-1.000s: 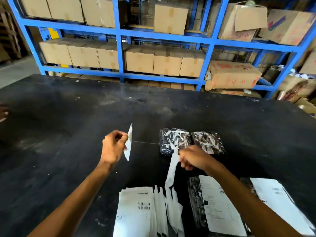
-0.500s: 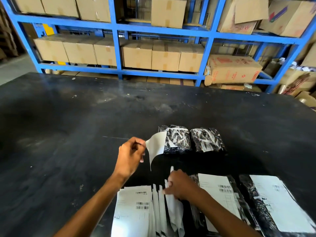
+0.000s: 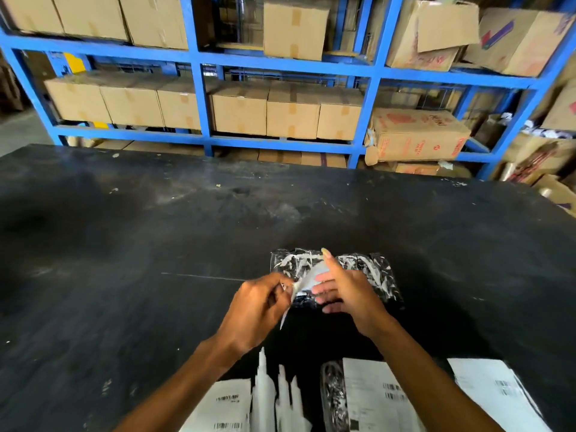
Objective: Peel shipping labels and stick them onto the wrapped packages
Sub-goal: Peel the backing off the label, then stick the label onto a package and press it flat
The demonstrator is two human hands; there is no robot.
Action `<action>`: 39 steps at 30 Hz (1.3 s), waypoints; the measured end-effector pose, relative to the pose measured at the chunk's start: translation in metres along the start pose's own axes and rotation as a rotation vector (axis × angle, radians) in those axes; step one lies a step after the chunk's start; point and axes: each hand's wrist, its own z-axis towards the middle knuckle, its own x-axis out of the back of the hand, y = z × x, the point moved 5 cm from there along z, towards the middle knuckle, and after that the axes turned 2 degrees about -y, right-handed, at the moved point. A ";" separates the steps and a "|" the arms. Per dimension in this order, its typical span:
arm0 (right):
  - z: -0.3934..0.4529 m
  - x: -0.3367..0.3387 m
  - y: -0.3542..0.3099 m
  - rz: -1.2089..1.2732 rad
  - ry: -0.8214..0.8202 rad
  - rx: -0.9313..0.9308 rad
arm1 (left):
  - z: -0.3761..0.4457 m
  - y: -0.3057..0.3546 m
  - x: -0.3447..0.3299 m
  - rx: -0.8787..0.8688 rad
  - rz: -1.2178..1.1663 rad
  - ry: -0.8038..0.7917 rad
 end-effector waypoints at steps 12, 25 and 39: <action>0.082 0.010 -0.025 0.253 0.016 0.169 | 0.042 -0.025 -0.007 0.105 -0.063 0.105; 0.117 0.029 0.012 0.317 -0.051 0.062 | 0.091 -0.091 -0.064 0.710 -0.792 -0.005; 0.172 0.024 0.057 -0.312 0.027 0.024 | 0.107 -0.142 -0.086 0.744 -0.260 -0.108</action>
